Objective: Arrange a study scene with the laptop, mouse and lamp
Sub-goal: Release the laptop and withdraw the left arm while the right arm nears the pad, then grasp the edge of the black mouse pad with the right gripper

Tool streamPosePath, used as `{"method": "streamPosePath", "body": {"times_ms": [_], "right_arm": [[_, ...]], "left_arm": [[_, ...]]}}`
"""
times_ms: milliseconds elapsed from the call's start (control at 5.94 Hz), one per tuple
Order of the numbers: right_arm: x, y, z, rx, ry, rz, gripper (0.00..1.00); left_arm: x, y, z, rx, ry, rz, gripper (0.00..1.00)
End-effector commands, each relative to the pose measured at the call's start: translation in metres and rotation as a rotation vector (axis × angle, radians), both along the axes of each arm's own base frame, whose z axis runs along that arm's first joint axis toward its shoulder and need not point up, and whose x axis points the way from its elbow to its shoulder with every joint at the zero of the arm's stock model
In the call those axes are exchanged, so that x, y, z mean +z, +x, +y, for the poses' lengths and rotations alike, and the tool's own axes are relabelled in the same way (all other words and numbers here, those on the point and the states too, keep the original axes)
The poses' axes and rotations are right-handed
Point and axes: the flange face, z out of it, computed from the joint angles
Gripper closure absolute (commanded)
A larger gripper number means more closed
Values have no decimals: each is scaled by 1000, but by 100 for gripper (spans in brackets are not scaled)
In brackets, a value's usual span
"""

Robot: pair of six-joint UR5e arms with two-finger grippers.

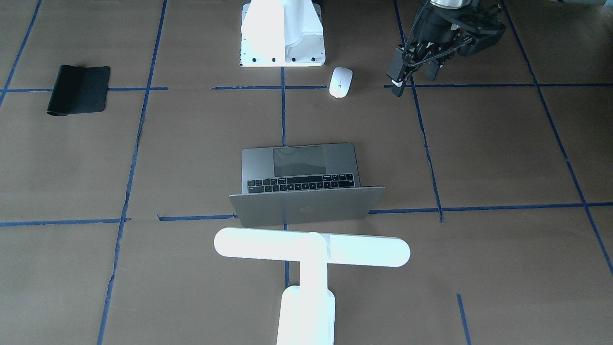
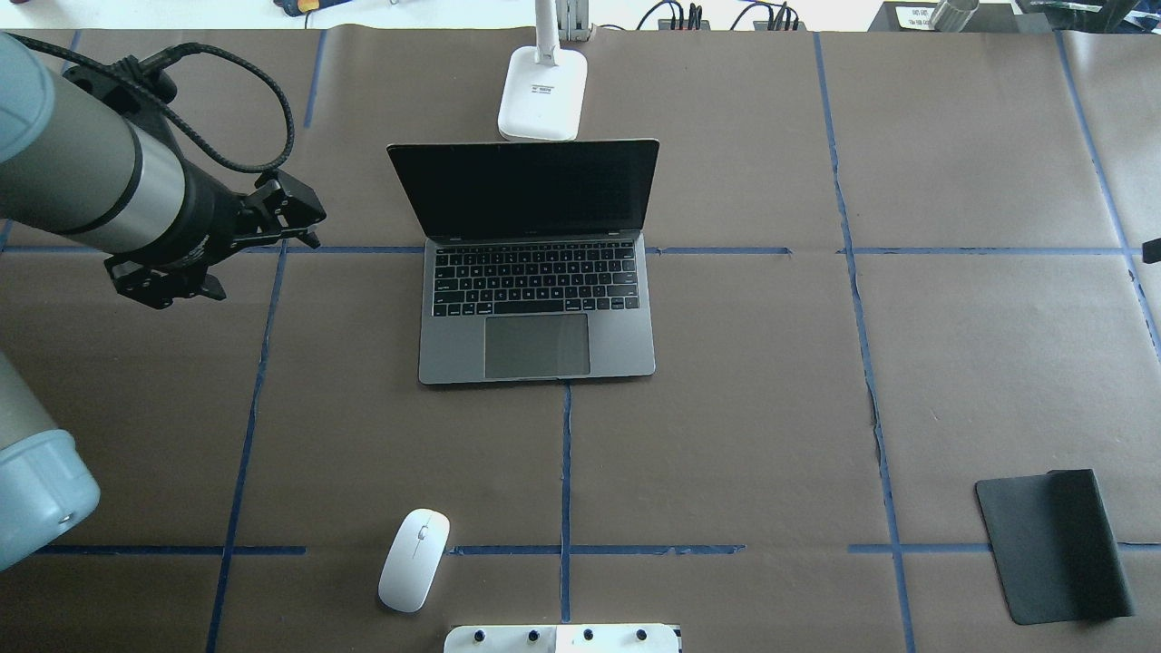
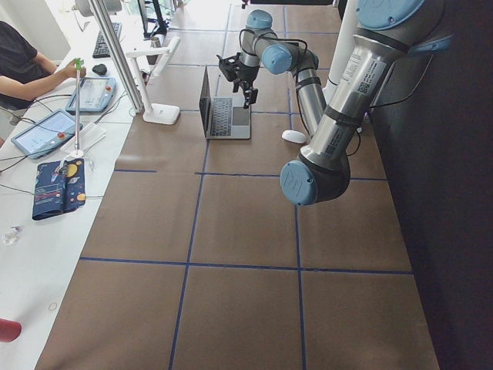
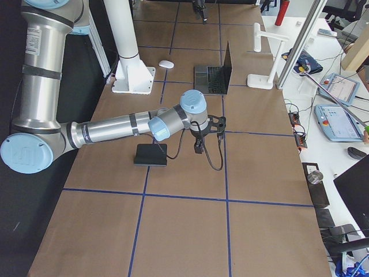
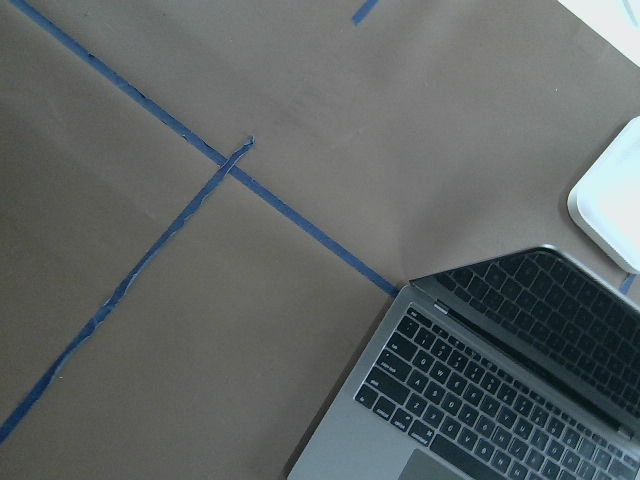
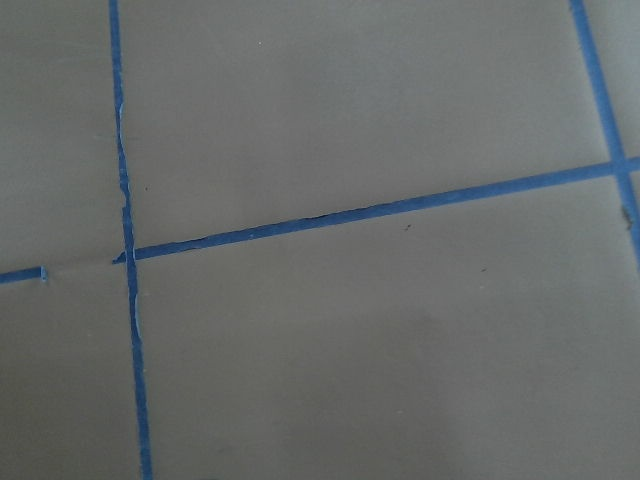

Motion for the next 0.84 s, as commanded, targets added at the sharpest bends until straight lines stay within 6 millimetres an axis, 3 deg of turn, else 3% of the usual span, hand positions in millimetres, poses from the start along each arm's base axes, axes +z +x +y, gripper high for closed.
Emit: {"method": "streamPosePath", "body": {"times_ms": [0, 168, 337, 673], "right_arm": [[-8, -81, 21, -7, -24, -13, 0], [9, -105, 54, 4, -37, -13, 0], [38, -106, 102, -10, -27, -12, 0], [71, -102, 151, -99, -76, 35, 0]], "left_arm": [[3, -33, 34, 109, 77, -53, 0], [1, -34, 36, 111, 81, -47, 0], [-4, -36, 43, 134, 71, -13, 0], [-12, -30, 58, 170, 81, 15, 0]]}}
